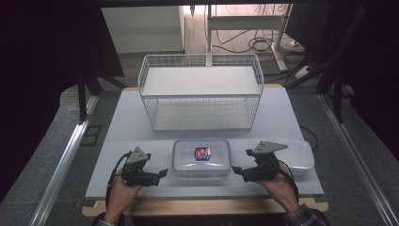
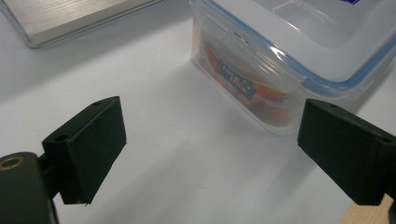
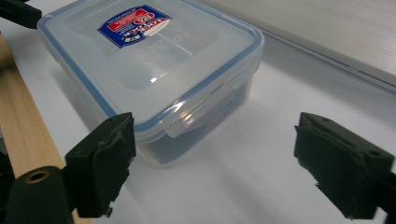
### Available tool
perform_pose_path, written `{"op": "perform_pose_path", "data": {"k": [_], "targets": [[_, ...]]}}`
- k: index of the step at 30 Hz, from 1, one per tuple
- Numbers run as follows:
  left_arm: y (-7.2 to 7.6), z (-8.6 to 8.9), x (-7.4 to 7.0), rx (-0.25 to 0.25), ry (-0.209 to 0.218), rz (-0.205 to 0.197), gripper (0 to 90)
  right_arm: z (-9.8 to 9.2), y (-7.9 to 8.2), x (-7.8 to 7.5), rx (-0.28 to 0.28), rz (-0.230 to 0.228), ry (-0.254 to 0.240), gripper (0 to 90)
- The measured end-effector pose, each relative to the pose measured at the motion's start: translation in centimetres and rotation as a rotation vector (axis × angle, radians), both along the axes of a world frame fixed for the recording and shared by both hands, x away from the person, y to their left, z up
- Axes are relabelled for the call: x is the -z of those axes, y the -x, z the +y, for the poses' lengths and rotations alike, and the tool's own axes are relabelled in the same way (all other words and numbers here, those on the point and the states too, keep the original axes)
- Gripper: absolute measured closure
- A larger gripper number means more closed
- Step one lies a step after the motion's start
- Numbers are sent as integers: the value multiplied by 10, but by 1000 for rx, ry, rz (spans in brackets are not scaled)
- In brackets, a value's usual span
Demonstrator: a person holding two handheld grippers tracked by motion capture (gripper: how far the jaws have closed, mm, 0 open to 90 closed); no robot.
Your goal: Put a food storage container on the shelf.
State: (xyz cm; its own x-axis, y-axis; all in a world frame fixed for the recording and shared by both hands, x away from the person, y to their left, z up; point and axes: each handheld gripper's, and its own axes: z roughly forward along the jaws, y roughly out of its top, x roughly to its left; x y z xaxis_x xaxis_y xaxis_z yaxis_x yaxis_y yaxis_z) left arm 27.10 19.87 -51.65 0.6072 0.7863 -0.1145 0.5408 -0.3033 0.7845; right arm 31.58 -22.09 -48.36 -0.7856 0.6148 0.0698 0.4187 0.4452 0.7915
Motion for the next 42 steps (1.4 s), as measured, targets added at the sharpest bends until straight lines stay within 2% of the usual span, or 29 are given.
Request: {"op": "perform_pose_path", "data": {"k": [2, 5, 8, 9, 11, 12, 13, 15, 18, 22, 26, 30, 31, 32, 33, 34, 36, 37, 39, 40, 41, 42], "targets": [[-1, 0, 1, 3, 4, -12, 75, 1, -2, 1, -2, 2, 9, 81], [-1, 2, 1, 9, -3, -61, 61, 1, -3, 1, -3, 9, 0, 66], [-3, 3, 2, 11, 11, -65, 42, 3, -5, 0, -8, 19, -2, 58], [-3, 3, 1, 13, 8, -51, 42, 3, -5, 0, -8, 19, -2, 58], [-4, 2, -2, 8, 0, -52, 47, 4, -5, -2, -16, 26, -9, 58], [-5, 1, -4, 3, 11, -41, 55, 5, -5, -2, -22, 27, -11, 58], [-7, 0, -7, 2, 39, -26, 57, 7, -7, -4, -38, 29, -12, 56], [-8, -1, -9, 6, 48, -22, 64, 8, -9, -5, -47, 32, -15, 55], [-13, -8, -13, 16, 30, -16, 71, 10, -13, -6, -50, 52, -35, 44], [-22, -19, -17, 52, 47, 17, 70, 16, -19, -5, -27, 80, -27, 0], [-28, -25, -18, 71, 54, 31, 66, 19, -23, -4, -17, 78, -30, 0], [-36, -31, -18, 90, 77, 72, 42, 25, -27, -4, -28, 105, -5, 10], [-39, -34, -17, 92, 68, 85, 57, 28, -31, -4, -24, 127, 22, 41], [-41, -36, -17, 98, 54, 94, 57, 28, -31, -4, -24, 127, 22, 41], [-44, -38, -16, 113, 70, 111, 48, 30, -32, -3, -29, 131, 38, 51], [-48, -40, -15, 132, 99, 154, 49, 32, -34, -3, -40, 141, 43, 58], [-54, -43, -11, 162, 128, 210, 33, 35, -38, -2, -49, 179, 26, 64], [-57, -45, -9, 171, 148, 224, 36, 37, -40, -1, -55, 195, 20, 68], [-62, -46, -5, 179, 184, 259, 10, 39, -45, 1, -69, 243, 3, 68], [-68, -46, 0, 197, 217, 309, 7, 41, -47, 4, -75, 283, -16, 69], [-68, -46, 0, 197, 217, 309, 0, 41, -47, 4, -75, 283, -16, 69], [-69, -45, 2, 196, 240, 330, 0, 41, -50, 7, -77, 328, -38, 63]]}}
